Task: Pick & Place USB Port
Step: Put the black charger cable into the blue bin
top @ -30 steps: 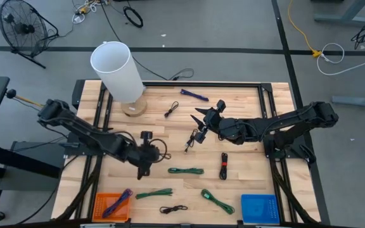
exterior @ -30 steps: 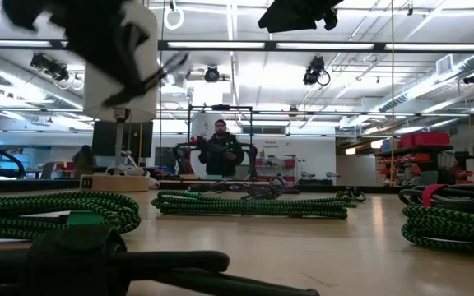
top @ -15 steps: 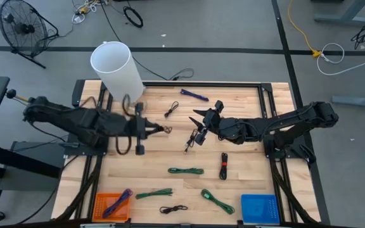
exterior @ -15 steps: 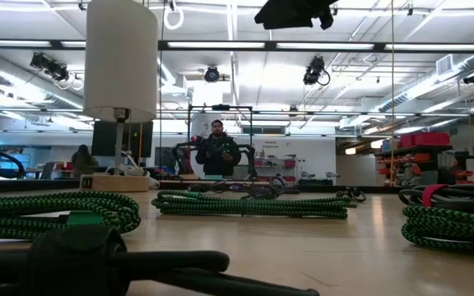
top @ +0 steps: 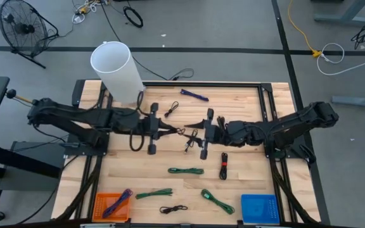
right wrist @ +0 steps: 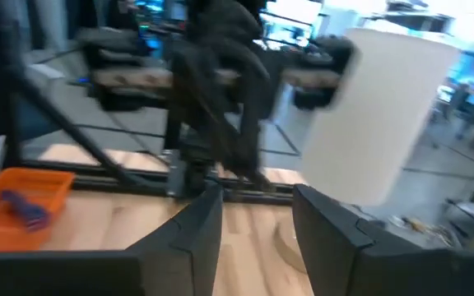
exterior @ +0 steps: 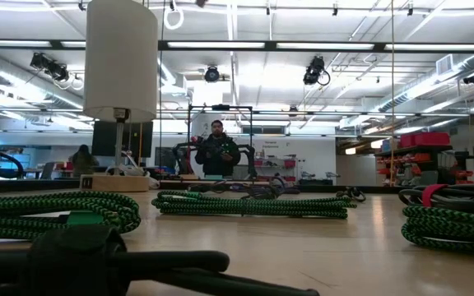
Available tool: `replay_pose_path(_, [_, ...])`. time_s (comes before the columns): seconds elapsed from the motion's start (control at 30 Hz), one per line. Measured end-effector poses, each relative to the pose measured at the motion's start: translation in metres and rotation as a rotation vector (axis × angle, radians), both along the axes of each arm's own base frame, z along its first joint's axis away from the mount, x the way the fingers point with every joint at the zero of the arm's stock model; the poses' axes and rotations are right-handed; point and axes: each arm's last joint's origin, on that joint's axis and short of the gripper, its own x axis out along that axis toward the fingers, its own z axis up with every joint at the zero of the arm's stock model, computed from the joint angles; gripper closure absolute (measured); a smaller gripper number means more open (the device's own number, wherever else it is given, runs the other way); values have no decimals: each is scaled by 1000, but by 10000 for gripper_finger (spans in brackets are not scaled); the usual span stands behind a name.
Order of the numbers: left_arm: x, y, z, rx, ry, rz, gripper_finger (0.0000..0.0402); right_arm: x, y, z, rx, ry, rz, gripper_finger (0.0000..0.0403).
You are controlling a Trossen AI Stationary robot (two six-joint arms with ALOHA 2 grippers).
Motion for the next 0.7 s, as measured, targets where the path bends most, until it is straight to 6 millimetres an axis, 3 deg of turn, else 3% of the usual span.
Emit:
replay_pose_path(0.43, [13,5,-2,-25,-40,-39,375,-1,5,5,-14,-46,-23,218])
replay_pose_path(0.7, [25,4,-10,-19,-38,-38,375,-1,7,7,-7,-66,50,198])
